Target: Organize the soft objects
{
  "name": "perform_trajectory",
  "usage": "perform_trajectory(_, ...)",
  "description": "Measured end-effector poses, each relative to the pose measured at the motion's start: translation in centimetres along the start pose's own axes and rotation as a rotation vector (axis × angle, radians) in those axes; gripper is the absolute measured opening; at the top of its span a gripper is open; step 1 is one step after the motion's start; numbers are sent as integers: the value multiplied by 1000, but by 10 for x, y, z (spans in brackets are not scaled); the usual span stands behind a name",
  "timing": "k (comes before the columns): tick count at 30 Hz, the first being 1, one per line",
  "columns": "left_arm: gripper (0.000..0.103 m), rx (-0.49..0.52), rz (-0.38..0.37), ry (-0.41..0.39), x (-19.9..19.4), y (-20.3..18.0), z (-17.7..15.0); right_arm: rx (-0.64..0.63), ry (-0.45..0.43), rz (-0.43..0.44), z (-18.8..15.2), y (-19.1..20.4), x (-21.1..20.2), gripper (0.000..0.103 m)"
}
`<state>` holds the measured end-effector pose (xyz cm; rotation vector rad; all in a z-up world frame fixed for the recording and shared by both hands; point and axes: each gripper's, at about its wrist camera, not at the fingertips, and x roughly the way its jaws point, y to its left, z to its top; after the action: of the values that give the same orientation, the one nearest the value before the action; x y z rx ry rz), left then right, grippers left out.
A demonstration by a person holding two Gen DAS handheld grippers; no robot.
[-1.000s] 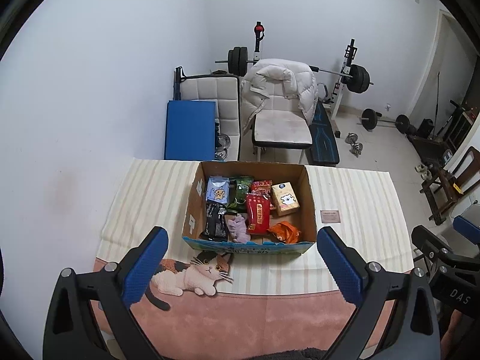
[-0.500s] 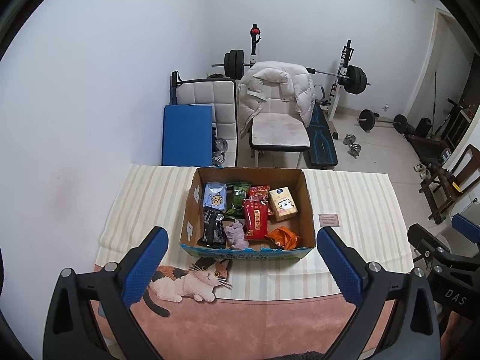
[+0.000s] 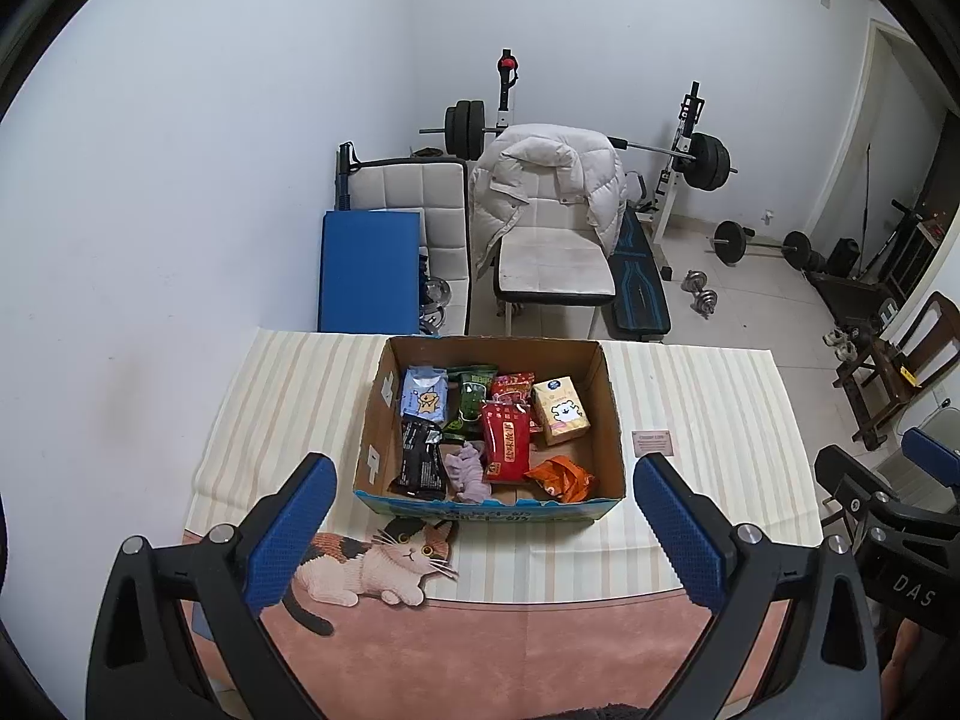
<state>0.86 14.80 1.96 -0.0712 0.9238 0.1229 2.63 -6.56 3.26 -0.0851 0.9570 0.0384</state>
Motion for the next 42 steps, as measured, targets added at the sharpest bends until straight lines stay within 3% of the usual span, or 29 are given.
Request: perform_trajectory(42,102,3,-16,6,-5,-6,2,-25,-21,1,4,-11,-16,103)
